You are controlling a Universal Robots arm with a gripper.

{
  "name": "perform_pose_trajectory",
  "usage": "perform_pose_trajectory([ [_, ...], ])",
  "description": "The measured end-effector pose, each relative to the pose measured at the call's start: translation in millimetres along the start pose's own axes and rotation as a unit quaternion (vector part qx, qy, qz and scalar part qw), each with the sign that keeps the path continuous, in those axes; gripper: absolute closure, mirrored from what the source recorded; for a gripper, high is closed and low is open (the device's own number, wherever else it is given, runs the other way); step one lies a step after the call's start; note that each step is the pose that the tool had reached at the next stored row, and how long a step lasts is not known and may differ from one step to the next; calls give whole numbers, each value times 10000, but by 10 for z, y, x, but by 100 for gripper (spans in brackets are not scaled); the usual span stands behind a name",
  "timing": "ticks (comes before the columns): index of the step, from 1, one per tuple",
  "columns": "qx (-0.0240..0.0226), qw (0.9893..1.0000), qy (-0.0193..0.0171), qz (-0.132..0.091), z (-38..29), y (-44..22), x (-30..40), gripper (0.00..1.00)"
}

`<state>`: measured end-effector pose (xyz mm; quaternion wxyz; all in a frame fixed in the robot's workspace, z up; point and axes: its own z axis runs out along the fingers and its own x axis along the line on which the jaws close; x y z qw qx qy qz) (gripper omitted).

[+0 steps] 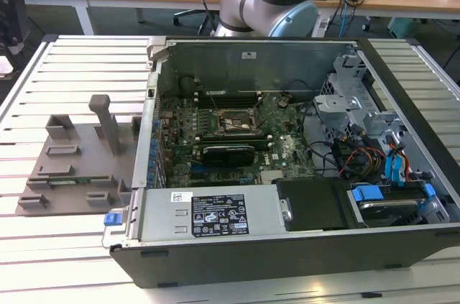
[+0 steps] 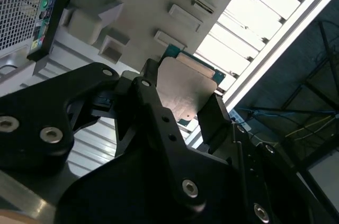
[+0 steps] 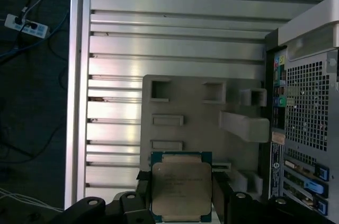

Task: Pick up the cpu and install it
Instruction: 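Pick up the cpu and move it towards the insertion slot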

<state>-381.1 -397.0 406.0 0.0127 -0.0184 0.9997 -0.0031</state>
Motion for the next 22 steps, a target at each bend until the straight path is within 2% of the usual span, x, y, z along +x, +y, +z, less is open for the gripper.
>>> perform_pose_trajectory([
  [8,0,10000,0,0,8,-11,-306,45],
  [11,0,10000,2,0,12,-18,-489,45],
  [22,0,10000,6,0,23,-27,-898,45],
])
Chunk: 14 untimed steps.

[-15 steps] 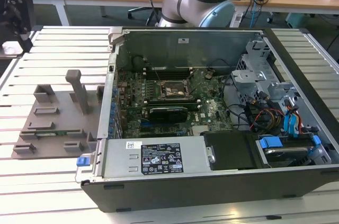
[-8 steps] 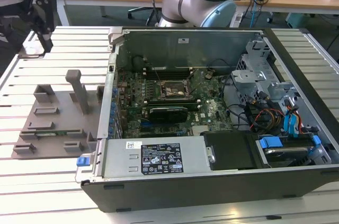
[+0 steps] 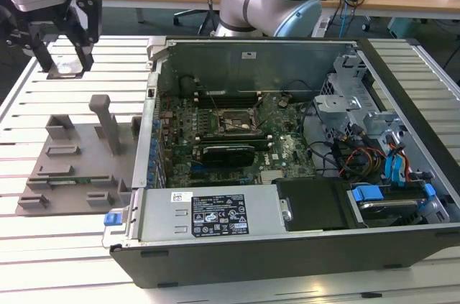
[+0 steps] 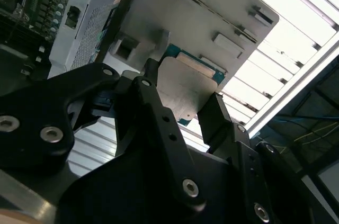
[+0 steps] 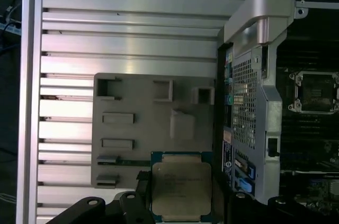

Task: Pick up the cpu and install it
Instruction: 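Pick up the cpu and move it towards the insertion slot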

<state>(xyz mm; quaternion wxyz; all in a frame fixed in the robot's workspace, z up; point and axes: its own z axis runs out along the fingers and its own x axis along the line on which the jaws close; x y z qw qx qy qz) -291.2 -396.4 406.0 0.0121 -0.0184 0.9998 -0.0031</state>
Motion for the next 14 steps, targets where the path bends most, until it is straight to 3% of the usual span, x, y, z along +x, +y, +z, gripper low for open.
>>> perform_pose_trajectory([
  [2,0,10000,1,0,2,-1,-57,45],
  [4,0,10000,4,0,5,-3,-194,45],
  [8,-1,10000,5,0,8,-5,-309,45],
  [14,-1,10000,8,0,14,-11,-559,45],
])
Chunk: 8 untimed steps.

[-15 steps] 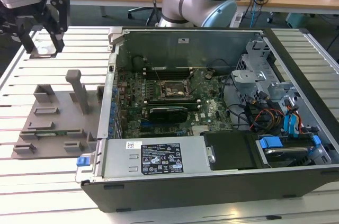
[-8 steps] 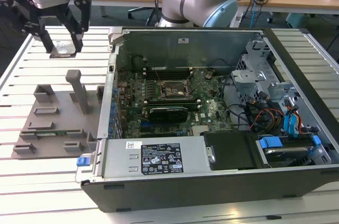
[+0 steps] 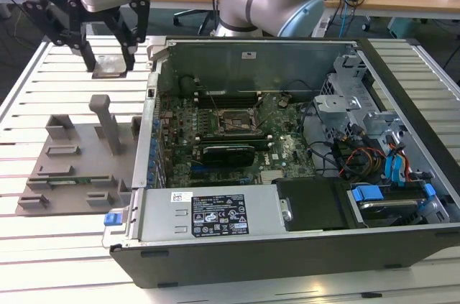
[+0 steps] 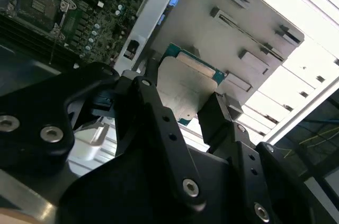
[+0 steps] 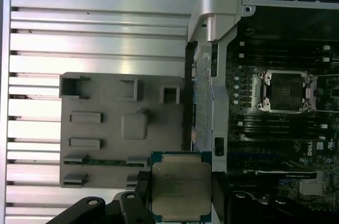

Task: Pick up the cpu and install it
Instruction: 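Pick up the cpu and move it towards the insertion slot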

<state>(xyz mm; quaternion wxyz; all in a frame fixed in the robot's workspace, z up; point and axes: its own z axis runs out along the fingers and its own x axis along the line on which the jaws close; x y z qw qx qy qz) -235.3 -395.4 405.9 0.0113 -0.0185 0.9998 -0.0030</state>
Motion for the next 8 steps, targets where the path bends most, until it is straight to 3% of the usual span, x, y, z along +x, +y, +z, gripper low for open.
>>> perform_pose_trajectory([
  [8,0,10000,5,1,6,-5,-286,45],
])
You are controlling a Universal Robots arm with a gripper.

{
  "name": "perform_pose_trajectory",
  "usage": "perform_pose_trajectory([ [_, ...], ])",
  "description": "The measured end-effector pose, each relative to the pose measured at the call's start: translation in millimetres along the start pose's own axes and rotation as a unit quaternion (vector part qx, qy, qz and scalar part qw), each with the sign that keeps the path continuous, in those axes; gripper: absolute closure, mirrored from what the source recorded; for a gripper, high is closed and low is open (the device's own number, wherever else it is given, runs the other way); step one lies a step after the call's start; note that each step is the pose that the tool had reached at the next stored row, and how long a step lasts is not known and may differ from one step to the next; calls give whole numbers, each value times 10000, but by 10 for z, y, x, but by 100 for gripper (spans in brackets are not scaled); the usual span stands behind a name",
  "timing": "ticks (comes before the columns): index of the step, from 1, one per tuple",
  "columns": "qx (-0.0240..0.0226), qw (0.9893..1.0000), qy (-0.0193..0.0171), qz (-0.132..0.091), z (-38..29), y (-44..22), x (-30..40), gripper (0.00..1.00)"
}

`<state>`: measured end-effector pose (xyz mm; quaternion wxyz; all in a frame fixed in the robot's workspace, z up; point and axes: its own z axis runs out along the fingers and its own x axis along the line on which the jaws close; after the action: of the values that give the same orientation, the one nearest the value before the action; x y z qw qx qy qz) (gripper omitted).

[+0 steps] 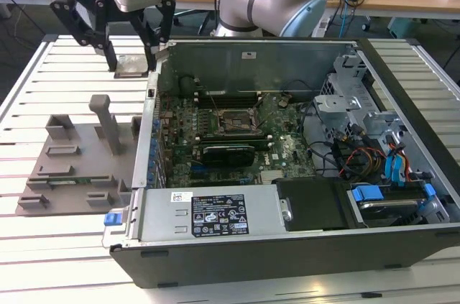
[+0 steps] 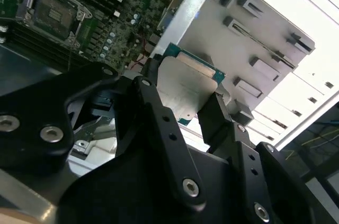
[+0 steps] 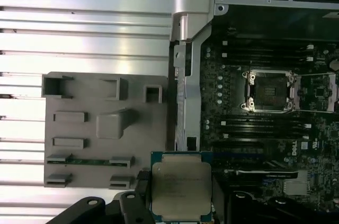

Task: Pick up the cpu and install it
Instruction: 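Pick up the cpu and move it towards the insertion slot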

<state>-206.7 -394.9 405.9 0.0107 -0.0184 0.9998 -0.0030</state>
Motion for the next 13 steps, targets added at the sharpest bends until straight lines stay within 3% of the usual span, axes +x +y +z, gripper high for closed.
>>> perform_pose_trajectory([
  [13,0,10000,8,0,9,-4,-430,45],
])
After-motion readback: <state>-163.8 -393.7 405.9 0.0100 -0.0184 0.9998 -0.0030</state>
